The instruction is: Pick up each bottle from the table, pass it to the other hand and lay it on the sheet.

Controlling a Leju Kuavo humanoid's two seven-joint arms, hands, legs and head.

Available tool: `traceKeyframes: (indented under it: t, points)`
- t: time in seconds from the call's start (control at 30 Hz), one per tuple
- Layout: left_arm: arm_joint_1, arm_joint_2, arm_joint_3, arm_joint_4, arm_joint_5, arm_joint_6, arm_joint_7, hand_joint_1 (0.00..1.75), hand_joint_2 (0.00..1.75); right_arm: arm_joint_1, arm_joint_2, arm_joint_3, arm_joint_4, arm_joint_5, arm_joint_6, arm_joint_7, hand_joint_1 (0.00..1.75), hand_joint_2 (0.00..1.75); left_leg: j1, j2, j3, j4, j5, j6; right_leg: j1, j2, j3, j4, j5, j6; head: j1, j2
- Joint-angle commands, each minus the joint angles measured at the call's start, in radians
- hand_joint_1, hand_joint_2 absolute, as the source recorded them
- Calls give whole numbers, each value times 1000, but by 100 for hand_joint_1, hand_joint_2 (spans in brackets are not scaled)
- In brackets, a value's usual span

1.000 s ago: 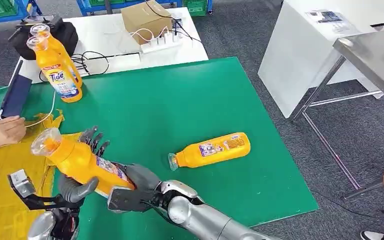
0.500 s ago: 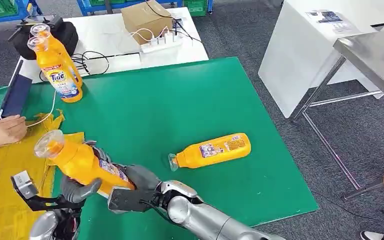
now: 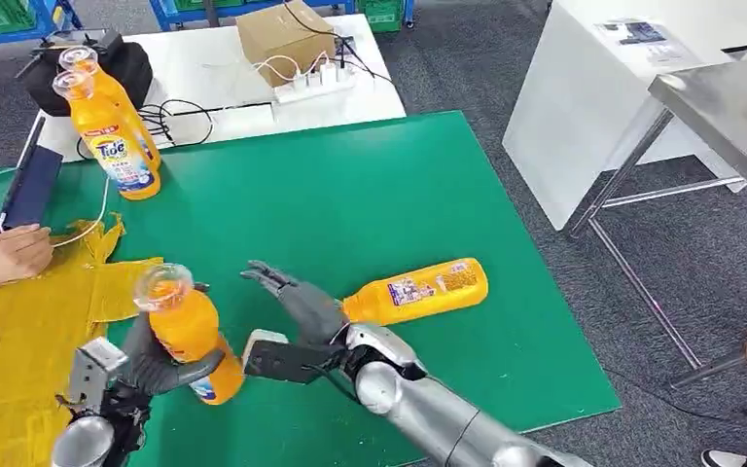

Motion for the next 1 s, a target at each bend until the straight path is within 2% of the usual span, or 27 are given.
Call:
traceKeyframes:
  t: [0.03,0.1,0.2,0.27,0.3,0.37,0.43,0.5,0.6,0.73,0.77,0.8,0.83,1.0]
  points:
    - [-1,66,97,43,-403,370,18,175,175,28,-185,-130,-216,44,2,12,0,175,-2,-8,3,-1,0,5,-2,-1,3,1,-2,0,0,0]
    - [7,85,118,56,-440,402,11,175,175,37,-223,-156,-246,45,17,0,0,175,-1,-7,2,-1,0,3,-1,-2,3,0,-1,0,0,0]
    - [8,80,124,57,-438,400,5,175,175,44,-221,-163,-255,45,24,-3,0,175,-2,-6,2,-1,0,3,-2,-2,3,0,-1,0,0,0]
    - [17,99,114,56,-599,526,57,175,175,42,-236,-164,-265,63,29,0,0,175,-3,-6,2,-1,0,4,-3,-1,3,0,-1,0,0,0]
    - [41,125,121,61,-752,656,107,175,175,39,-293,-172,-298,59,33,-2,0,175,-3,-6,2,-1,0,3,-3,-2,2,0,-1,-1,0,0]
    - [59,163,136,91,-852,704,152,175,175,17,-391,-192,-323,26,91,-14,0,175,-2,-4,1,-1,0,2,-3,-1,1,0,-1,0,0,0]
    - [44,203,139,179,-941,758,168,175,175,-53,-545,-185,-307,-97,285,6,0,175,-3,-6,1,0,-1,4,-3,-1,2,1,-1,0,0,0]
    - [-9,237,108,308,-1006,794,180,175,175,-163,-669,-149,-261,-199,435,-4,0,175,-5,-8,1,0,0,5,-5,-3,2,1,-2,1,0,0]
    - [-130,280,4,515,-1051,777,197,175,175,-283,-735,-34,-206,-276,549,42,0,175,-8,-11,-2,1,2,6,-8,-6,-1,3,-1,1,0,0]
    - [-303,299,-132,755,-1083,750,207,175,175,-333,-777,115,-176,-344,559,82,0,175,-11,-18,-2,-1,6,9,-11,-11,1,1,1,1,0,0]
    - [-330,302,-161,797,-1092,711,203,175,175,-335,-782,139,-168,-343,555,85,0,175,-11,-16,-2,-1,6,9,-11,-11,1,0,2,2,0,0]
    - [-364,301,-192,838,-1087,695,200,134,175,-337,-788,176,-150,-347,541,87,0,175,-11,-18,-1,-1,7,10,-11,-11,2,0,2,2,0,0]
    - [-371,298,-200,848,-1083,703,197,51,175,-336,-795,190,-143,-347,536,86,0,175,-10,-16,-1,-1,6,10,-10,-11,2,-1,3,3,0,0]
    - [-369,298,-203,851,-1082,709,199,51,175,-339,-797,193,-140,-348,534,86,0,175,-10,-15,-2,0,6,11,-10,-13,3,0,3,4,0,0]
